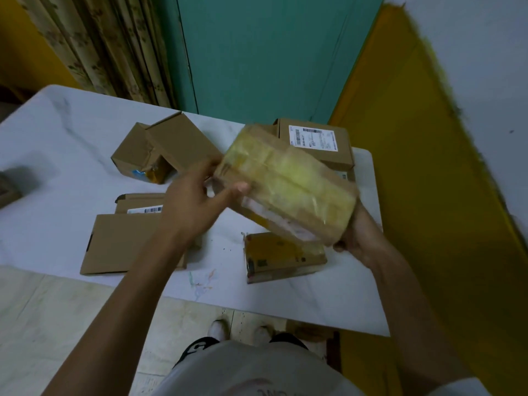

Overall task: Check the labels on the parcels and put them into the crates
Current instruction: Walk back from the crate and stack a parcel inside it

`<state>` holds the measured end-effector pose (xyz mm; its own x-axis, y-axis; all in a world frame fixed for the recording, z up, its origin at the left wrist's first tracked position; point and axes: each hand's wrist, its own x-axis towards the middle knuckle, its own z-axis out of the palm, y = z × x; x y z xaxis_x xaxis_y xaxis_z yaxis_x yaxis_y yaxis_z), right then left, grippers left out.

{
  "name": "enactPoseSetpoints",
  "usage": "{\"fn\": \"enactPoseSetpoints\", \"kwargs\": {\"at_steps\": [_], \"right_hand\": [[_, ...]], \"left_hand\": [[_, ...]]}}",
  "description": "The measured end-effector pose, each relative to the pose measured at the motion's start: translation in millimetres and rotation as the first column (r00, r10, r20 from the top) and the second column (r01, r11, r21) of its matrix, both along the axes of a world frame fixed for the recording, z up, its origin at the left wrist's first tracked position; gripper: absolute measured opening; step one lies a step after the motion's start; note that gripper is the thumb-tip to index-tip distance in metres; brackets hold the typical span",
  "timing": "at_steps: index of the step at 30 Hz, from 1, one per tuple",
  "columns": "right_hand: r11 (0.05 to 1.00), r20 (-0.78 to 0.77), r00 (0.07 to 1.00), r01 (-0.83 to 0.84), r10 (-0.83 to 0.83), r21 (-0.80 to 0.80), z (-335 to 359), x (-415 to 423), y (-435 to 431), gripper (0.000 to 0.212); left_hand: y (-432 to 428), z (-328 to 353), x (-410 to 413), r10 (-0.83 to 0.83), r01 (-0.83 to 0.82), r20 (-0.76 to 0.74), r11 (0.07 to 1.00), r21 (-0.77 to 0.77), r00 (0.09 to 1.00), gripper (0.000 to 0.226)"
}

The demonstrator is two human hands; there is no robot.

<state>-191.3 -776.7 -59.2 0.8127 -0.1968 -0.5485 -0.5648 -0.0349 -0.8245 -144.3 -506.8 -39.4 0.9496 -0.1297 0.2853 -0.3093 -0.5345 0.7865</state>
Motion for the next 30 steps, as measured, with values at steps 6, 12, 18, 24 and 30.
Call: {"fn": "enactPoseSetpoints", "kwargs": {"at_steps": [6, 12, 18, 24, 30], "right_hand": [[0.993, 0.199, 0.977, -0.059, 0.078, -0.103, -1.0, 8.7, -1.3, 0.076], [0.995, 0.436, 0.899, -0.001, 0.044, -0.098, 11.4, 27.3, -8.3, 0.029], [0.968, 0.489, 0.837, 0.193, -0.247, 0.160, 9.3, 40.4, 10.3, 0.054], [0.965, 0.521, 0.836, 0.042, -0.175, 0.257, 2.4, 43.3, 14.7, 0.056], [0.979, 0.485, 0.875, -0.095, -0.003, 0.178, -10.3, 36.1, 16.8, 0.057]], "left_hand": [[-9.4, -19.3, -8.6, 0.079, -0.097, -0.477, 0.995, -0.012, 0.875, 0.060], [-11.0, -37.8, -32.1, -0.260, -0.198, -0.807, 0.887, -0.416, 0.531, 0.076], [-22.6, -36.5, -48.1, -0.433, -0.347, -0.801, 0.738, -0.579, 0.414, 0.070], [-36.0, -38.2, -67.5, -0.535, -0.526, -0.773, 0.573, -0.629, 0.342, 0.064], [-48.1, -29.4, -75.7, -0.621, -0.596, -0.694, 0.416, -0.686, 0.365, 0.063]]}}
